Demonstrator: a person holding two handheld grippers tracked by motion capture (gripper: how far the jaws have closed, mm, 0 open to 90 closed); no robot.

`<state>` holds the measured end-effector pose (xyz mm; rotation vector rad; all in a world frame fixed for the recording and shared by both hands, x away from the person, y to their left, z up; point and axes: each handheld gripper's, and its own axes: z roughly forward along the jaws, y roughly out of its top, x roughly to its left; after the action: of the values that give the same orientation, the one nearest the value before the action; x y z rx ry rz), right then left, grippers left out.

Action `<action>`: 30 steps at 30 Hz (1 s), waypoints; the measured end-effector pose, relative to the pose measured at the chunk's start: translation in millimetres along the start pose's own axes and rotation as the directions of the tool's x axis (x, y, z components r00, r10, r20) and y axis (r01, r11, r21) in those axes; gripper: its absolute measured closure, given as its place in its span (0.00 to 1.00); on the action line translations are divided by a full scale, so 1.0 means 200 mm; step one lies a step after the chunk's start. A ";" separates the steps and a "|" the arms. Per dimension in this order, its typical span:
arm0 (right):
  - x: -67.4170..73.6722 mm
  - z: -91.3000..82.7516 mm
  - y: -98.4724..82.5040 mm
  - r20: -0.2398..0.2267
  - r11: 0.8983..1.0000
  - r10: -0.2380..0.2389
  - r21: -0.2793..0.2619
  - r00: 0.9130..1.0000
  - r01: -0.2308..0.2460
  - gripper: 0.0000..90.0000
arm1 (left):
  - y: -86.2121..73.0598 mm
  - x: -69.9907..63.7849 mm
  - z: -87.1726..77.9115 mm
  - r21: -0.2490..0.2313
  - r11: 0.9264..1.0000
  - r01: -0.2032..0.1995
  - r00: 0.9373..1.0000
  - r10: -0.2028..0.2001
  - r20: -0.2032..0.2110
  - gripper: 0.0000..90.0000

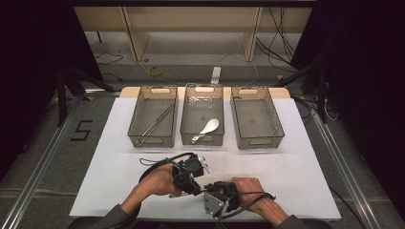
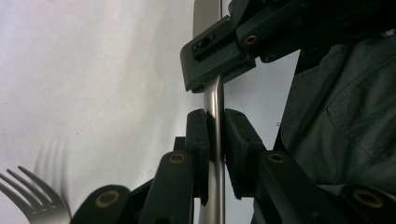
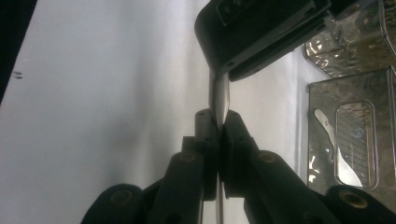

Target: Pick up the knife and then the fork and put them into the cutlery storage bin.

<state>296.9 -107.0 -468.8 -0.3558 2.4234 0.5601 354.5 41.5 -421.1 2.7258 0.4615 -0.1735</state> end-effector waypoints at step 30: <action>-0.19 -0.10 -0.22 0.088 0.946 0.316 0.042 0.945 -0.321 0.99 | -0.34 0.15 -0.25 -0.397 0.902 0.173 0.932 -0.280 -0.230 0.30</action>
<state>332.9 -150.9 -445.2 0.0855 2.4270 0.6309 363.0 130.4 -402.8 2.3220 0.8088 0.2277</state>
